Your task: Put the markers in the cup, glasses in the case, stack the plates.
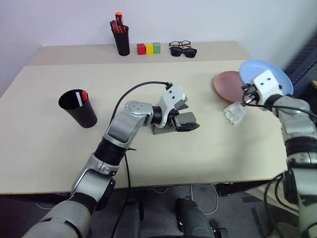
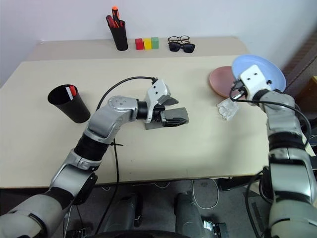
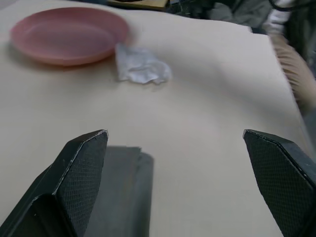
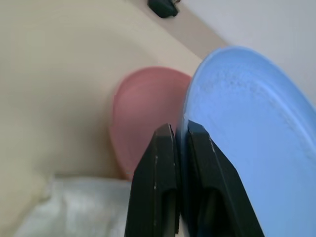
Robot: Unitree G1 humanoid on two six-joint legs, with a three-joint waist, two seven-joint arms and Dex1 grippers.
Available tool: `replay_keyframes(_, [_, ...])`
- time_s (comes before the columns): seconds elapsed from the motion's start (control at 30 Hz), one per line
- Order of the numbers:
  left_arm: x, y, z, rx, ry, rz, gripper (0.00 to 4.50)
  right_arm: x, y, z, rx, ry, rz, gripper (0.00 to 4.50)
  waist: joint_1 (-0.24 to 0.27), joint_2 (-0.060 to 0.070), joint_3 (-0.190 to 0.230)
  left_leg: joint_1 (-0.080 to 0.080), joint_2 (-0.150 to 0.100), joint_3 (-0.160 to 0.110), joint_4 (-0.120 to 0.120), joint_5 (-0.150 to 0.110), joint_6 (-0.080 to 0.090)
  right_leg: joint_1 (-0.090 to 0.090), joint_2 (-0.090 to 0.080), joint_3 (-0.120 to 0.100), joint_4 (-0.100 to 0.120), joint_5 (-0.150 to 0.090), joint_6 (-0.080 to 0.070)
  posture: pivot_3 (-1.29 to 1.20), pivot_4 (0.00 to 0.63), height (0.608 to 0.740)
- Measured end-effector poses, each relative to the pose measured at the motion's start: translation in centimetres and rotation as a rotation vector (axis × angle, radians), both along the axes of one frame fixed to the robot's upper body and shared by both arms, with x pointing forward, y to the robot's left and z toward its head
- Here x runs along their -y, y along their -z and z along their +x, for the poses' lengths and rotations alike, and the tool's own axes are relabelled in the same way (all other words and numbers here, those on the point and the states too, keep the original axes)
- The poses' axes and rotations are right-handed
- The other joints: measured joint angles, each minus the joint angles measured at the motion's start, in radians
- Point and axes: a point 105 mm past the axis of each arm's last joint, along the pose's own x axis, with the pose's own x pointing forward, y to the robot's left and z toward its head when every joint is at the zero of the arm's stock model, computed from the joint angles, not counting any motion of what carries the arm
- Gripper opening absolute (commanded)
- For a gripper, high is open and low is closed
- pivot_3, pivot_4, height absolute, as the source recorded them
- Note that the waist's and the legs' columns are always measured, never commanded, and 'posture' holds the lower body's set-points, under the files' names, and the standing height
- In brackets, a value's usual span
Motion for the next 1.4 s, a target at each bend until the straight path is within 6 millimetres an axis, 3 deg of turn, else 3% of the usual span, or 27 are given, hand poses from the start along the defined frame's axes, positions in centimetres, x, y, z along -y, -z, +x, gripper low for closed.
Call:
replay_keyframes(0.03, [-0.4,0.0,-0.1,-0.006,-0.025,-0.015,4.50,-0.7,-0.1,0.6,-0.007,-0.011,-0.003,0.10,-0.001,0.000,0.000,0.000,0.000,0.000,0.000,0.000,0.000,0.000,0.000,0.000,0.000,0.000,0.000,0.00,0.150,0.740])
replay_keyframes(0.13, [-1.5,0.1,-0.1,-0.015,-0.082,-0.017,4.50,-2.3,-0.5,1.7,-0.009,-0.038,-0.011,1.01,-0.001,0.000,0.000,0.000,0.000,0.000,-0.001,0.000,0.000,0.000,0.000,0.000,0.000,0.001,0.003,0.00,0.150,0.740])
replay_keyframes(0.23, [-2.2,0.1,-0.4,-0.026,-0.119,-0.039,4.50,-3.6,-0.7,2.4,-0.010,-0.049,0.002,2.47,0.002,0.000,0.000,0.000,0.000,0.000,-0.001,0.000,0.000,0.000,0.000,0.000,0.000,0.001,0.002,0.00,0.150,0.740])
replay_keyframes(0.37, [-2.2,-0.4,-1.0,-0.010,-0.110,-0.079,4.50,-3.7,0.0,2.6,-0.014,-0.024,0.002,4.35,0.006,0.000,0.000,0.000,-0.001,0.000,0.000,0.000,0.000,0.000,-0.001,0.000,0.000,0.001,0.002,0.00,0.150,0.740])
replay_keyframes(0.5, [-1.6,-1.7,-1.6,0.038,-0.089,-0.200,4.50,-3.2,-0.6,2.5,0.016,-0.018,0.037,4.35,0.003,0.000,0.000,0.000,-0.001,0.000,0.000,0.000,0.000,0.000,-0.001,0.000,0.000,0.001,0.001,0.00,0.150,0.740])
replay_keyframes(0.6, [-1.0,-2.9,-2.3,0.107,-0.050,-0.278,4.50,-1.7,-1.1,1.5,0.059,-0.026,0.093,4.35,0.008,0.000,0.000,0.000,-0.001,0.000,0.000,0.000,0.000,0.001,0.000,0.000,0.000,0.001,0.001,0.00,0.150,0.740])
replay_keyframes(0.67, [-1.0,-3.0,-2.5,0.095,-0.024,-0.286,4.50,-0.4,0.1,0.4,0.049,-0.020,0.123,4.35,0.010,0.000,0.000,0.001,-0.001,-0.001,0.000,0.000,0.000,0.002,0.000,0.000,0.000,0.000,0.001,0.00,0.150,0.740])
replay_keyframes(0.87, [-1.1,-2.5,-2.4,0.032,0.025,-0.293,4.50,1.8,8.6,-4.5,-0.156,0.044,0.230,4.35,0.001,0.001,0.000,0.002,-0.001,0.000,0.002,0.000,0.000,0.003,0.000,0.000,0.001,0.000,0.000,0.00,0.150,0.740])
replay_keyframes(1.1, [-0.9,-2.8,-2.4,0.029,0.047,-0.296,4.50,1.1,9.7,-3.8,-0.136,0.125,0.354,4.35,-0.025,0.003,-0.001,0.004,0.000,0.000,0.002,0.000,0.000,0.005,0.000,0.001,0.001,0.000,0.000,0.00,0.150,0.740])
replay_keyframes(1.2, [-1.1,-2.8,-2.3,0.032,0.039,-0.292,4.50,0.7,9.8,-3.1,-0.125,0.149,0.387,3.48,-0.022,0.002,-0.001,0.005,0.000,-0.001,0.003,0.000,0.000,0.007,0.000,0.001,0.001,0.000,0.000,0.00,0.150,0.740])
replay_keyframes(1.4, [-1.7,-2.7,-1.9,0.040,0.003,-0.277,4.50,-0.3,10.2,-2.5,-0.132,0.137,0.422,0.39,-0.017,0.002,-0.001,0.006,-0.001,-0.001,0.003,0.000,0.000,0.009,0.000,0.001,-0.001,0.000,0.001,0.00,0.150,0.740])
